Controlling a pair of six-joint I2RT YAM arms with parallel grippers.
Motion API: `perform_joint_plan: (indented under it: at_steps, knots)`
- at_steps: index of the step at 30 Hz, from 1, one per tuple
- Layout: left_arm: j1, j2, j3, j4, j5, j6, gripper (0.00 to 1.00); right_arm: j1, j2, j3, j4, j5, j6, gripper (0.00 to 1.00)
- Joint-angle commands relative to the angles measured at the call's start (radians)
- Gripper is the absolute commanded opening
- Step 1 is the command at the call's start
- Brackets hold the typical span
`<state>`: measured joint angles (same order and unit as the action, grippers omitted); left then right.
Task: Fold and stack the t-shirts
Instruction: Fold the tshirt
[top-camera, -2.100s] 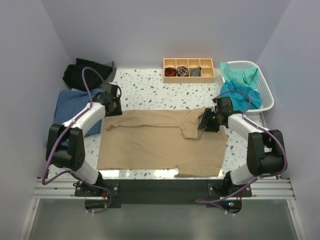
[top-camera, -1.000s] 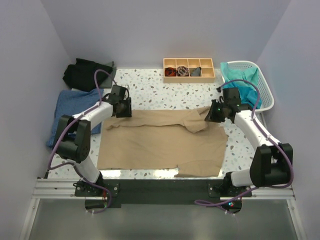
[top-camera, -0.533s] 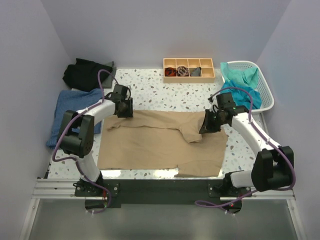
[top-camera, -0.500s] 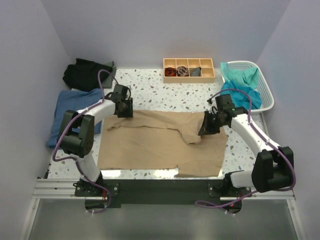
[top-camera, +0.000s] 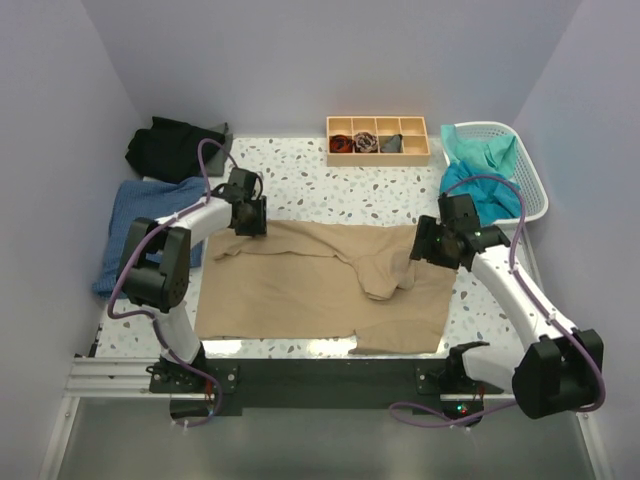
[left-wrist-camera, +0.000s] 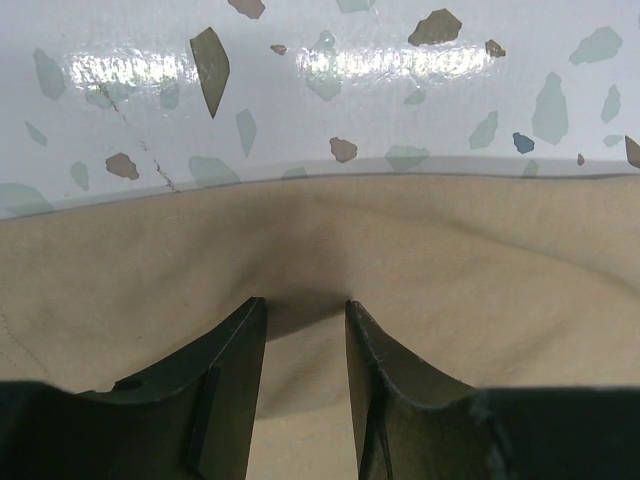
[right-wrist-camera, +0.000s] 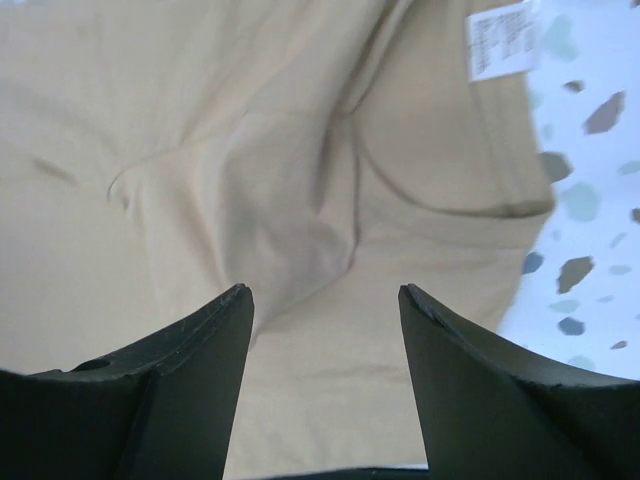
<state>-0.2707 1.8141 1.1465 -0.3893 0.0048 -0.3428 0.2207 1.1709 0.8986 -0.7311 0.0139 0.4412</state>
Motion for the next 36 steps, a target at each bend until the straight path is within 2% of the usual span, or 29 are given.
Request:
perform_joint_plan:
  at_steps: [1, 5, 12, 19, 31, 32, 34, 35, 36]
  knots:
    - [-0.004, 0.002, 0.039, -0.002, 0.012, 0.03, 0.43, -0.084, 0.067, -0.001, 0.116, 0.105, -0.025, 0.63]
    - [-0.004, 0.002, 0.044, -0.002, 0.012, 0.034, 0.43, -0.107, 0.162, -0.03, 0.281, 0.037, -0.038, 0.58]
    - [-0.004, 0.002, 0.033, 0.009, 0.001, 0.028, 0.43, -0.145, 0.32, -0.009, 0.441, -0.002, -0.038, 0.42]
    - [-0.004, 0.014, 0.025, 0.012, -0.026, 0.027, 0.44, -0.184, 0.443, 0.029, 0.521, -0.011, -0.053, 0.38]
    - [-0.004, 0.034, 0.024, 0.015, -0.026, 0.028, 0.44, -0.21, 0.549, 0.092, 0.593, -0.101, -0.036, 0.39]
    - [-0.004, 0.037, 0.025, 0.013, -0.023, 0.028, 0.44, -0.211, 0.561, 0.097, 0.596, -0.11, -0.033, 0.36]
    - [-0.004, 0.042, 0.027, 0.013, -0.023, 0.028, 0.44, -0.213, 0.587, 0.111, 0.596, -0.12, -0.033, 0.21]
    - [-0.004, 0.044, 0.027, 0.015, -0.023, 0.028, 0.44, -0.216, 0.596, 0.117, 0.593, -0.138, -0.032, 0.06]
    - [-0.004, 0.045, 0.027, 0.015, -0.025, 0.028, 0.44, -0.218, 0.602, 0.121, 0.59, -0.141, -0.029, 0.01]
